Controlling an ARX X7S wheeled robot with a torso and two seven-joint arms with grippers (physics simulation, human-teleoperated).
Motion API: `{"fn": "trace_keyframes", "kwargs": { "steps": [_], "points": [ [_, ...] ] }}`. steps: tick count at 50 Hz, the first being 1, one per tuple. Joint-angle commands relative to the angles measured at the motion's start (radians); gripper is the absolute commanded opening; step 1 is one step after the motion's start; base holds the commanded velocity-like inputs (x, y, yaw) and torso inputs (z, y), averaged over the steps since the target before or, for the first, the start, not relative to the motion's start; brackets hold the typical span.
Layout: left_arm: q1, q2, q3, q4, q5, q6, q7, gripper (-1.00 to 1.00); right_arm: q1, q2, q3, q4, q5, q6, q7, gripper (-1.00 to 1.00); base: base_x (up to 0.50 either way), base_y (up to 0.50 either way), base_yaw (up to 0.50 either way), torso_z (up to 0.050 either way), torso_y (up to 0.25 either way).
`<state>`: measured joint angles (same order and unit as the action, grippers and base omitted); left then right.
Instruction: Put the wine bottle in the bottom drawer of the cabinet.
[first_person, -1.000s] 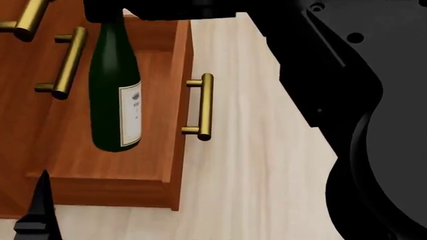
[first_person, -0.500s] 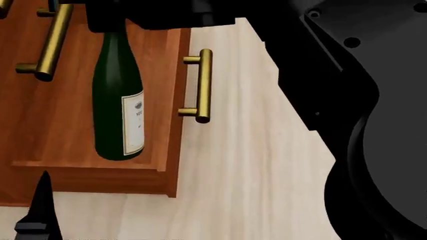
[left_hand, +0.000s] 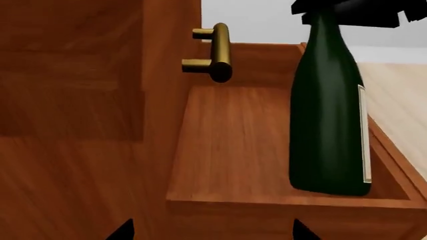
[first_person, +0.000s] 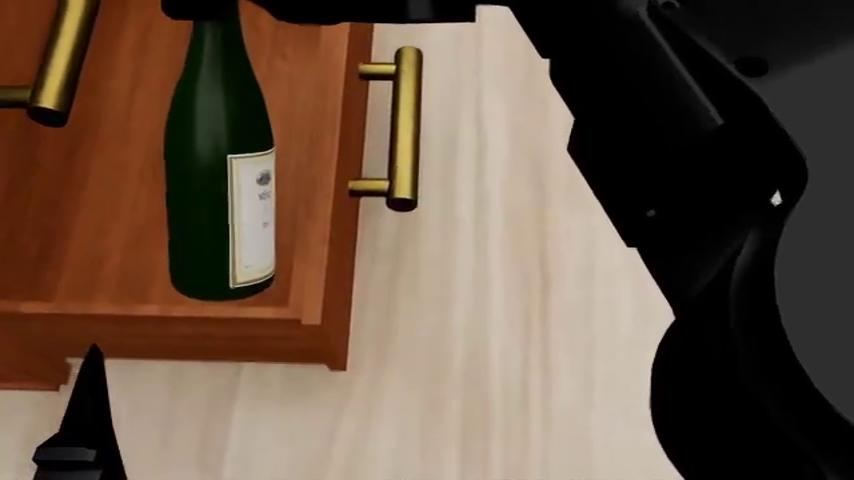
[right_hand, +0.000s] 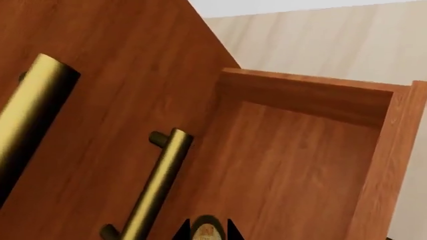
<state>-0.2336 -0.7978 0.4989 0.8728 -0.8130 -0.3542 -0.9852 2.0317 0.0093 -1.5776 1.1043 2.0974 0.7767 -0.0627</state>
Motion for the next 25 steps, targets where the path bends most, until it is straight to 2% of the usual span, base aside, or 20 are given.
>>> {"fn": "trace_keyframes", "kwargs": {
  "steps": [1, 19, 25],
  "points": [
    [0.003, -0.002, 0.0, 0.0, 0.001, 0.005, 0.0, 1.0, -0.03, -0.009, -0.051, -0.045, 0.025, 0.001, -0.003, -1.0, 0.0, 0.0, 0.0, 0.0, -0.111],
    [0.003, 0.001, 0.008, -0.012, 0.007, 0.012, 0.016, 1.0, -0.048, -0.009, -0.049, -0.049, 0.003, -0.008, 0.03, -1.0, 0.0, 0.0, 0.0, 0.0, -0.11],
    [0.009, -0.003, 0.003, -0.008, 0.001, 0.018, 0.012, 1.0, -0.066, -0.009, -0.05, -0.039, -0.001, -0.011, 0.037, -1.0, 0.0, 0.0, 0.0, 0.0, -0.011]
  ]
}}
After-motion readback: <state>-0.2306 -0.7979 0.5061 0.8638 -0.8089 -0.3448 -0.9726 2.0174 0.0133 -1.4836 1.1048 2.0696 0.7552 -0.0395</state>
